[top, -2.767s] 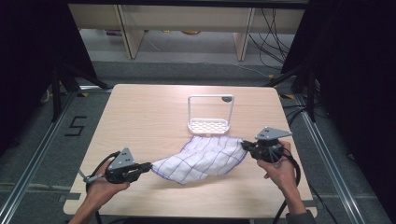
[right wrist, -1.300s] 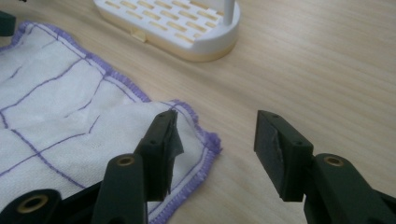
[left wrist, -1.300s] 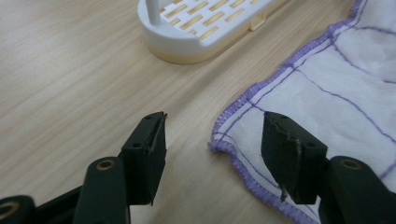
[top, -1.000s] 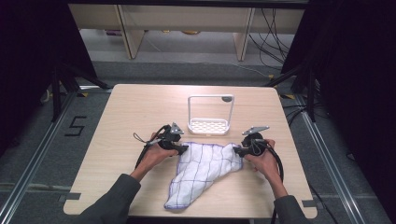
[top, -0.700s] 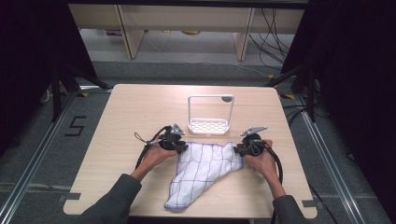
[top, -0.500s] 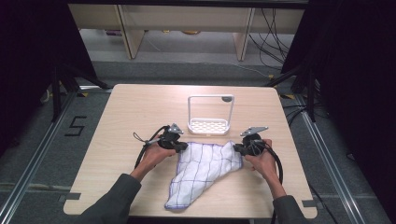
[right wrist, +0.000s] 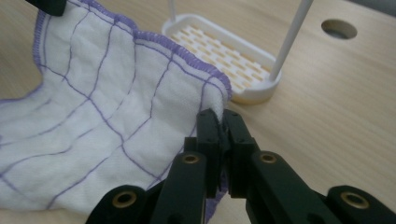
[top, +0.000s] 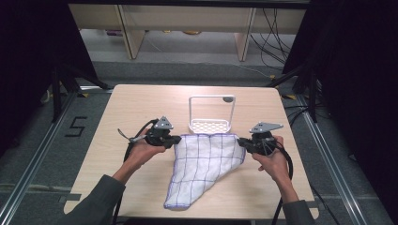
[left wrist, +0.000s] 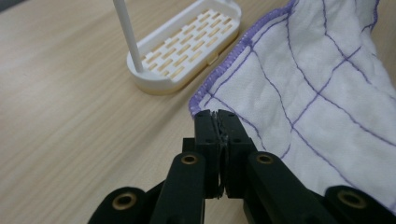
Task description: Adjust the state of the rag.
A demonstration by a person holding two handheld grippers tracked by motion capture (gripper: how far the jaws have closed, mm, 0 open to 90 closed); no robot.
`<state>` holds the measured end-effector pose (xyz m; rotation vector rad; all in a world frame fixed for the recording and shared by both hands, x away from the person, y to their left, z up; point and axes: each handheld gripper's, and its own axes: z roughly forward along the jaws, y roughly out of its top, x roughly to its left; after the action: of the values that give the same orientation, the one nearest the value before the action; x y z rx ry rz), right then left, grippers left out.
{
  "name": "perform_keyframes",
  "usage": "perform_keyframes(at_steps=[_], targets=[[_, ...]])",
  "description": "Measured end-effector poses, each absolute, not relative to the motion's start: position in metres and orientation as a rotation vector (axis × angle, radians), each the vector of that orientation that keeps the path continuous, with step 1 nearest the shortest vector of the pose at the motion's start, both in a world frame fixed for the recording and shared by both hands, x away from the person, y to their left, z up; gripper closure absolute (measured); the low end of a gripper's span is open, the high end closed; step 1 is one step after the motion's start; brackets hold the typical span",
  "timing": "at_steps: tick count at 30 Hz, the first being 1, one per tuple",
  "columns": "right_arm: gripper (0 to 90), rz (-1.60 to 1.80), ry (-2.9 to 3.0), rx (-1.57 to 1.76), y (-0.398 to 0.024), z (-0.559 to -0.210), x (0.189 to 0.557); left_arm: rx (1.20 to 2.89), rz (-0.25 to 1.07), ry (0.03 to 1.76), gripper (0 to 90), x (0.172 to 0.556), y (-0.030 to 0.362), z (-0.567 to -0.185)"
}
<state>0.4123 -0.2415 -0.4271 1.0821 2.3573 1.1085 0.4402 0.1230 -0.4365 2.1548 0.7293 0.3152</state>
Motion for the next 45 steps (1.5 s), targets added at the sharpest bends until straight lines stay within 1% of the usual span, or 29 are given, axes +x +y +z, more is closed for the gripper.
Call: perform_keyframes(at_steps=[1,5,6,7,8,9,11,12,13,14,16,17,18,20,22,24,26,28,30,33,34,35,36,37,40,41,42,45], targets=[[87.3,1.129,2.346,1.081,-0.241,-0.422,0.409,2.148,0.304,0.72,87.4,0.437,0.124,-0.431],[87.3,1.15,2.349,1.045,-0.239,-0.4,0.396,2.152,0.329,0.648,87.4,0.42,0.125,-0.406],[87.3,1.184,2.337,1.02,-0.238,-0.387,0.387,2.12,0.302,0.62,87.4,0.41,0.127,-0.392],[87.3,1.184,2.337,1.02,-0.238,-0.387,0.387,2.12,0.302,0.62,87.4,0.41,0.127,-0.392],[87.3,1.211,2.326,0.982,-0.239,-0.373,0.377,2.101,0.28,0.608,87.4,0.405,0.127,-0.385],[87.3,1.211,2.326,0.982,-0.239,-0.373,0.377,2.11,0.284,0.591,87.4,0.4,0.128,-0.378],[87.3,1.25,2.316,0.967,-0.24,-0.359,0.365,2.126,0.321,0.559,87.4,0.388,0.131,-0.363],[87.3,1.263,2.319,0.908,-0.243,-0.346,0.354,2.132,0.322,0.542,87.4,0.382,0.133,-0.356],[87.3,1.263,2.319,0.908,-0.243,-0.346,0.354,2.131,0.332,0.528,87.4,0.376,0.136,-0.35],[87.4,1.274,2.312,0.917,-0.243,-0.34,0.346,2.126,0.337,0.516,87.4,0.37,0.138,-0.343],[87.3,1.298,2.303,0.861,-0.247,-0.328,0.334,2.11,0.324,0.508,87.3,0.356,0.143,-0.331],[87.4,1.323,2.301,0.827,-0.249,-0.318,0.322,2.106,0.311,0.507,87.4,0.349,0.145,-0.326],[87.4,1.323,2.301,0.827,-0.249,-0.318,0.322,2.106,0.296,0.498,87.4,0.343,0.146,-0.321],[87.4,1.335,2.312,0.833,-0.25,-0.307,0.309,2.114,0.28,0.486,87.3,0.331,0.146,-0.311],[87.4,1.34,2.332,0.808,-0.249,-0.297,0.299,2.101,0.229,0.467,87.3,0.321,0.147,-0.299],[87.4,1.352,2.331,0.788,-0.248,-0.288,0.293,2.088,0.234,0.433,87.3,0.315,0.148,-0.286],[87.4,1.33,2.352,0.784,-0.249,-0.282,0.294,2.078,0.252,0.45,87.3,0.319,0.146,-0.285],[87.3,1.285,2.379,0.804,-0.248,-0.288,0.308,2.101,0.234,0.491,87.2,0.335,0.141,-0.299],[87.3,1.229,2.407,0.889,-0.245,-0.307,0.331,2.128,0.201,0.564,87.2,0.358,0.136,-0.324],[87.3,1.112,2.436,1.045,-0.242,-0.347,0.372,2.137,0.197,0.692,87.2,0.395,0.134,-0.369],[87.3,1.067,2.428,1.085,-0.239,-0.379,0.399,2.141,0.202,0.725,87.2,0.406,0.133,-0.384],[87.3,1.067,2.428,1.085,-0.239,-0.379,0.399,2.177,0.216,0.747,87.2,0.416,0.134,-0.397],[87.3,1.066,2.434,1.133,-0.238,-0.392,0.411,2.188,0.242,0.753,87.2,0.425,0.133,-0.409],[87.3,1.051,2.43,1.136,-0.236,-0.405,0.421,2.185,0.249,0.797,87.2,0.431,0.131,-0.418],[87.1,1.046,2.4,1.142,-0.232,-0.433,0.446,2.184,0.303,0.803,87.1,0.453,0.129,-0.437],[87.0,0.997,2.427,1.15,-0.232,-0.435,0.451,2.176,0.311,0.826,87.1,0.457,0.128,-0.441],[87.0,1.03,2.398,1.187,-0.229,-0.44,0.455,2.167,0.314,0.835,87.1,0.461,0.128,-0.443],[86.5,1.022,2.396,1.153,-0.225,-0.445,0.462,2.165,0.344,0.837,87.0,0.465,0.129,-0.448]])
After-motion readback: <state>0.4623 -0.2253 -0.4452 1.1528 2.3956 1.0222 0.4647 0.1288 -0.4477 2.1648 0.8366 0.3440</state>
